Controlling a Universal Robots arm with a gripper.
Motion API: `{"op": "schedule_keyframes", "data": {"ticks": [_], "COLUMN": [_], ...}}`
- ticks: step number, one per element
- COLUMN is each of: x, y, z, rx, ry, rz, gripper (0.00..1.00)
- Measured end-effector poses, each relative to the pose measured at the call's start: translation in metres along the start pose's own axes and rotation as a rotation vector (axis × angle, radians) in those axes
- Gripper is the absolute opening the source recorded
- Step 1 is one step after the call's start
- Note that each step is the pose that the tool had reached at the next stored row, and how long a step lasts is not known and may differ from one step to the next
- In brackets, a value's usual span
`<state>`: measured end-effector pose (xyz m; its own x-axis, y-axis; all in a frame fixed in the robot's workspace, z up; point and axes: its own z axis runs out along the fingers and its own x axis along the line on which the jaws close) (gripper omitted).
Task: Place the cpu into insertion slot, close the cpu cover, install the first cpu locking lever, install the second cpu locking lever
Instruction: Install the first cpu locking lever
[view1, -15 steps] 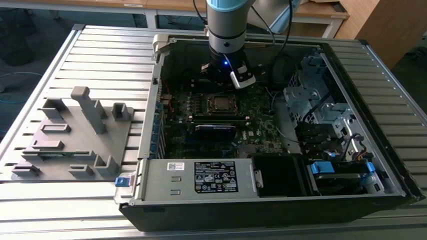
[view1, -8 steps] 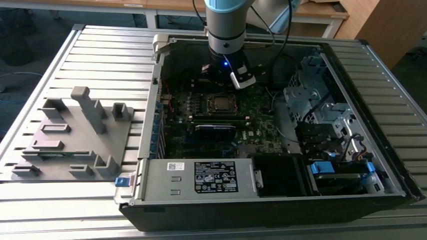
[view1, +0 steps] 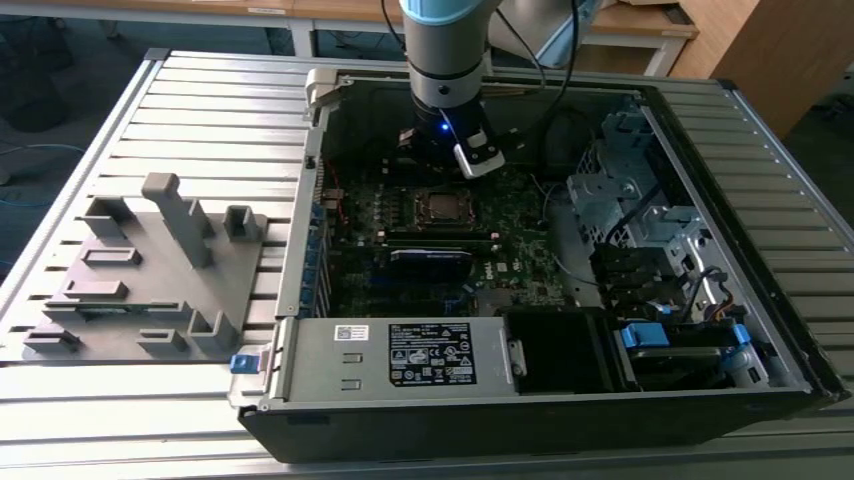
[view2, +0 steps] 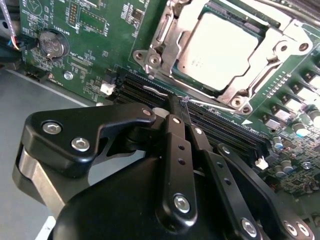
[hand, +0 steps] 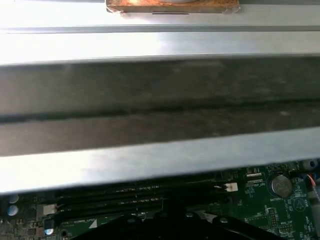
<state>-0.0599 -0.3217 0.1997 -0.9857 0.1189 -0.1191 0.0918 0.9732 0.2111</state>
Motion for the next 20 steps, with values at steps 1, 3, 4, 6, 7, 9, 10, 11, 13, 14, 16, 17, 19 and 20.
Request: {"op": "schedule_keyframes", "data": {"ticks": [1, 3, 4, 6, 7, 9, 10, 11, 13, 14, 16, 17, 19, 20], "x": [0.0012, 0.0024, 0.0025, 0.0025, 0.0025, 0.0026, 0.0026, 0.0026, 0.0025, 0.0024, 0.0022, 0.002, 0.0016, 0.0014], "y": [0.0001, 0.0003, 0.0003, 0.0002, 0.0002, 0.0002, 0.0002, 0.0002, 0.0003, 0.0004, 0.0009, 0.0012, 0.0019, 0.0022], "z": [-0.0001, 0.0, 0.0002, 0.0004, 0.0004, 0.0004, 0.0004, 0.0004, 0.0001, -0.0006, -0.0028, -0.0043, -0.0073, -0.0088], "rx": [-0.0005, -0.0013, -0.0016, -0.0012, -0.0007, -0.0002, -0.0001, 0.0, 0.0002, -0.0002, -0.0018, -0.0029, -0.0047, -0.0068], "ry": [-0.0027, -0.008, -0.0097, -0.012, -0.0126, -0.0127, -0.0127, -0.0127, -0.0126, -0.0126, -0.0126, -0.0125, -0.0123, -0.0121], "rz": [0.0, -0.001, -0.001, -0.001, 0.0, 0.0, 0.0, 0.0, 0.0, 0.0, 0.0, 0.0, 0.0, 0.001], "gripper": [0.1, 0.1, 0.1, 0.1, 0.1, 0.1, 0.1, 0.1, 0.1, 0.1, 0.1, 0.1, 0.1, 0.1]}}
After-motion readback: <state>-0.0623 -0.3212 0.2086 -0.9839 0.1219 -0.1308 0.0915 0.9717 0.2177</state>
